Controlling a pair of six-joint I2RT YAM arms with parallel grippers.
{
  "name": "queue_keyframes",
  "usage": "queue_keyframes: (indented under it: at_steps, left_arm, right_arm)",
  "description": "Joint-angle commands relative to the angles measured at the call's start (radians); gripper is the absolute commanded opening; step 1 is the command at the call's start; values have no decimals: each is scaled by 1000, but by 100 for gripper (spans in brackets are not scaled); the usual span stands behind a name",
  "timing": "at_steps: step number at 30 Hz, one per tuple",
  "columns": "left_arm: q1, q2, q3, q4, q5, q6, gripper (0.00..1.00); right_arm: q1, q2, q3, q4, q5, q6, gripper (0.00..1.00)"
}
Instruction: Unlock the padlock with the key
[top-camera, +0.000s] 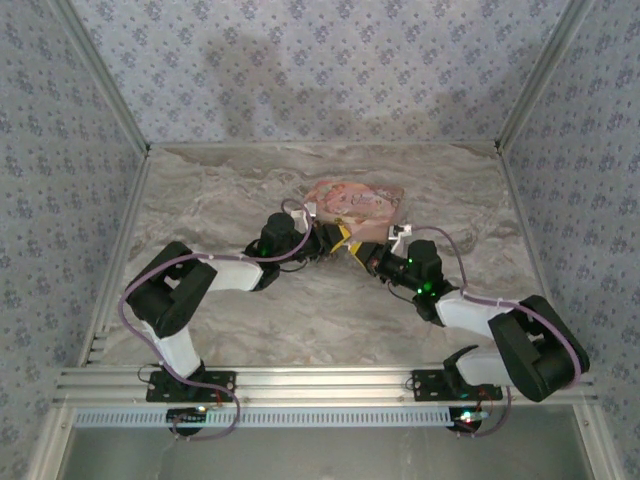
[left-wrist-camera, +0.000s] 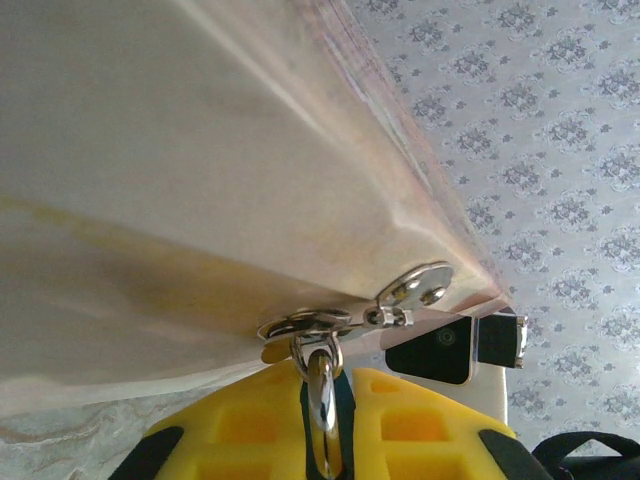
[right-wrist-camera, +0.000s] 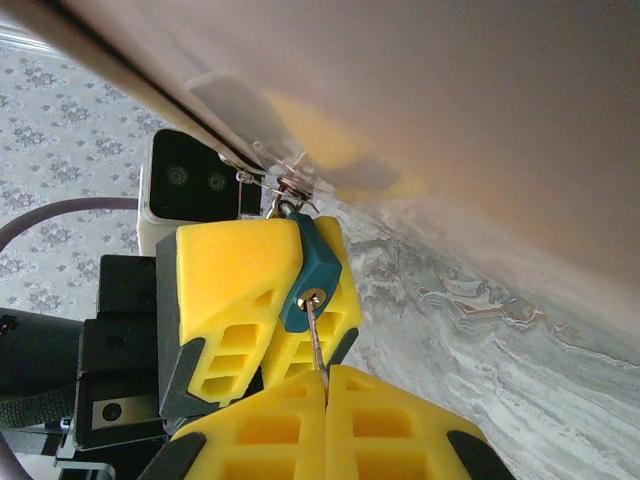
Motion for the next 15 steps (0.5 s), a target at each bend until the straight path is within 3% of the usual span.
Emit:
queue_keyframes:
  at_steps: [1,15]
  left_arm:
    - [-29,5,-4,55,105,-2,5]
    - [-37,16,-1,120,131,-15,3]
  right_arm:
    - [-10,12,50,65,12,8,0]
    - [-39,38,36,139,67,244,0]
